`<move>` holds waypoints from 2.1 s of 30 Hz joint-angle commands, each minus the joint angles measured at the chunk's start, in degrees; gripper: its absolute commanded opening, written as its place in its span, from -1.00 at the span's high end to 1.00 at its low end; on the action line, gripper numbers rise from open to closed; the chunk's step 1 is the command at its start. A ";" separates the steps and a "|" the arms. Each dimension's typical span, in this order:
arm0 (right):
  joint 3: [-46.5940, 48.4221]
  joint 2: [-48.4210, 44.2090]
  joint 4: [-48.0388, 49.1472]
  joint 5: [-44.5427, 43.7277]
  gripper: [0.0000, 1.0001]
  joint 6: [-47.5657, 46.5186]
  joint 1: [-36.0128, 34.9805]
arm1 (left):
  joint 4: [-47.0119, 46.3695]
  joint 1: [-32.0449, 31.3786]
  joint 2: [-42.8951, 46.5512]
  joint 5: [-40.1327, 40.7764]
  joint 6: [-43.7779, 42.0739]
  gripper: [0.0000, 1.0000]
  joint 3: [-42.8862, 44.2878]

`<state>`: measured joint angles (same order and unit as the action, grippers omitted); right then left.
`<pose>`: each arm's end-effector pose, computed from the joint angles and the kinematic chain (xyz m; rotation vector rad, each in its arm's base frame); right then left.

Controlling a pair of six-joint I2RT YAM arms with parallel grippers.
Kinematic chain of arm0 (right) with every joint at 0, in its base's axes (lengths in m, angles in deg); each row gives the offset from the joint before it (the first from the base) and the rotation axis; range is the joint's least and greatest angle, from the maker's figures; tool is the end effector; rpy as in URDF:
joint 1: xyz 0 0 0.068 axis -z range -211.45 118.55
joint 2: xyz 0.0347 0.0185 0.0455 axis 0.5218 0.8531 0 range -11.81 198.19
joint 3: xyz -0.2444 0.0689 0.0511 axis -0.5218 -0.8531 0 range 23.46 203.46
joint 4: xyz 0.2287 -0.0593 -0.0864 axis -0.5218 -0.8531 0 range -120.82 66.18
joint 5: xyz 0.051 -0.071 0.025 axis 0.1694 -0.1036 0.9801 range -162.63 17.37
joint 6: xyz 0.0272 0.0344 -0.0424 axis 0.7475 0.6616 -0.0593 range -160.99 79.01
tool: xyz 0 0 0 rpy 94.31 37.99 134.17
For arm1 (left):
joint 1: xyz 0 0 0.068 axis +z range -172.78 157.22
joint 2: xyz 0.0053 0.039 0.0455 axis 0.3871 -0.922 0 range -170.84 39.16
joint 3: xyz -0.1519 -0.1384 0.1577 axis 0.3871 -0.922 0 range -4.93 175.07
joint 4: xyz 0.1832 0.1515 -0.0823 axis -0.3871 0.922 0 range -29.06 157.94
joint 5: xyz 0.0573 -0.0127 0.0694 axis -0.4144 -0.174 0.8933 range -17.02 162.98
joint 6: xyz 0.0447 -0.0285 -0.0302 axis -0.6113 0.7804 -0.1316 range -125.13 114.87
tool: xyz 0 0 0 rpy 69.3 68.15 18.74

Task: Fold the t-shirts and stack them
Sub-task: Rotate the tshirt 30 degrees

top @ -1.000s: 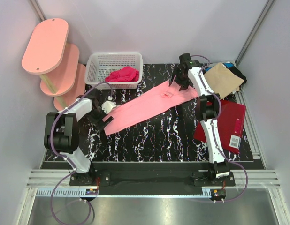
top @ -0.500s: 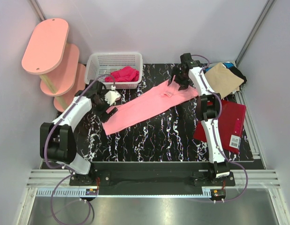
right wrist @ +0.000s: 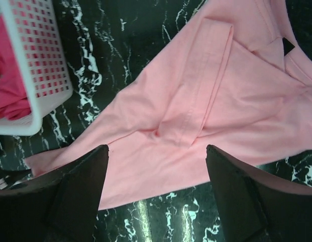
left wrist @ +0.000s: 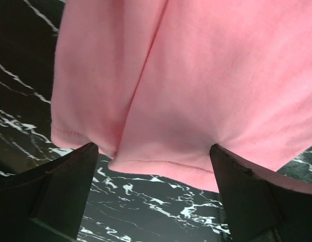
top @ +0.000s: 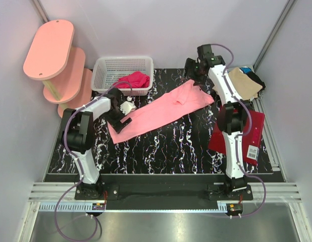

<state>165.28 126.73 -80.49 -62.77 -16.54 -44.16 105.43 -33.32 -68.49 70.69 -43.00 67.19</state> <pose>0.4944 0.1195 0.2567 0.1882 2.5424 0.4772 0.3359 -0.0644 0.1463 1.2197 2.7003 0.0035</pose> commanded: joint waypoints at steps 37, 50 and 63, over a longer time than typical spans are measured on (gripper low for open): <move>8.92 14.65 -2.84 1.47 -0.66 -0.98 5.50 | -0.46 -22.67 9.92 -0.52 9.48 -0.98 -16.31; 9.62 15.97 -2.75 -0.55 -0.64 -0.36 5.68 | 1.39 -28.04 9.48 -5.62 10.00 -0.98 -17.45; 17.00 20.11 -0.47 0.85 -0.61 -0.98 7.88 | 1.83 -24.81 10.26 -2.55 9.13 -0.97 -11.39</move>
<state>179.91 146.16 -84.70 -61.02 -15.73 -37.69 107.44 -61.32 -59.31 70.15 -33.99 54.58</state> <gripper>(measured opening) 0.807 0.987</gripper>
